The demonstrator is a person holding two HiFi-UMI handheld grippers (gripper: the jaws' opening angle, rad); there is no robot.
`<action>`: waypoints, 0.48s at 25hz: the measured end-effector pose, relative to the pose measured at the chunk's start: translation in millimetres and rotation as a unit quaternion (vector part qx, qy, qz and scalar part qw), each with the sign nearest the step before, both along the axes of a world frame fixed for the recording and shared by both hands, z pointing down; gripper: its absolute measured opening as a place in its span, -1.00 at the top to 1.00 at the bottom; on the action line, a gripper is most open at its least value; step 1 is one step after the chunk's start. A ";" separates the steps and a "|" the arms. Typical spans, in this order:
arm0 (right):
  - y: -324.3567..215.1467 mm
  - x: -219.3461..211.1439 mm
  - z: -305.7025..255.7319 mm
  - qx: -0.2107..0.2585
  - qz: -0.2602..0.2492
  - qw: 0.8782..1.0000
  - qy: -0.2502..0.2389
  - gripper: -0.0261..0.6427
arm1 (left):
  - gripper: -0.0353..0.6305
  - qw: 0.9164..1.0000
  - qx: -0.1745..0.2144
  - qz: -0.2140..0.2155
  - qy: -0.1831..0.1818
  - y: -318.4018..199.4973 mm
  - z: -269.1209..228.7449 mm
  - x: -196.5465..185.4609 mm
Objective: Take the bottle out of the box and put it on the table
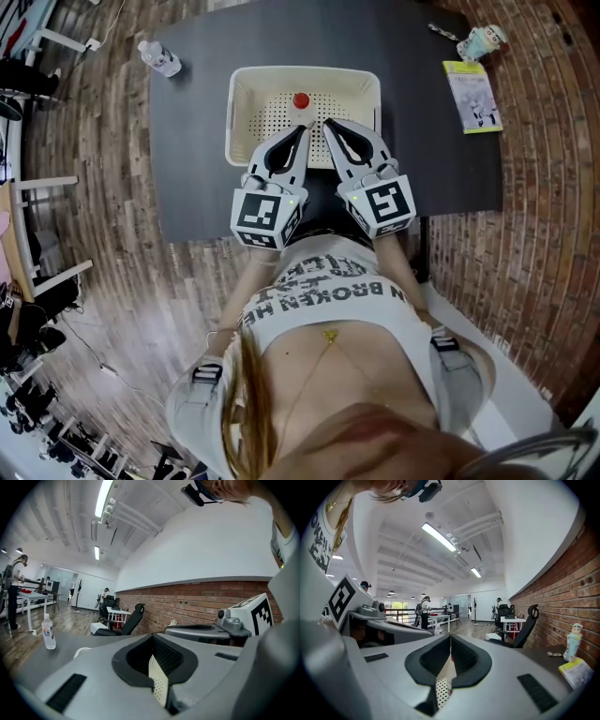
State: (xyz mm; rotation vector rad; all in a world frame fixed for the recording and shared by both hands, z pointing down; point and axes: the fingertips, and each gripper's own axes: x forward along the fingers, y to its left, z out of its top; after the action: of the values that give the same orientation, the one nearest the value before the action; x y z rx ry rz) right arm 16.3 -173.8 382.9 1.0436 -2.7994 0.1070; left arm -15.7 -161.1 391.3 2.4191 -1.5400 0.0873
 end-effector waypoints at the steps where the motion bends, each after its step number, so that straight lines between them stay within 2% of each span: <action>1: -1.1 -0.9 0.3 -0.001 -0.001 1.000 0.001 0.89 | 0.88 1.000 -0.001 -0.001 -0.001 -1.2 0.8 -0.9; 12: -12.3 -2.7 9.7 -0.010 -0.003 1.000 0.003 0.89 | 0.88 1.000 -0.016 0.008 -0.008 -15.9 13.5 -0.8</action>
State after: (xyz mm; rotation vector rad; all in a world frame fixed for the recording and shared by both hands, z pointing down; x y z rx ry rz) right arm 13.6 -186.1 392.6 1.0298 -2.7904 0.1312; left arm -16.5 -177.0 404.8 2.4107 -1.5152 0.1326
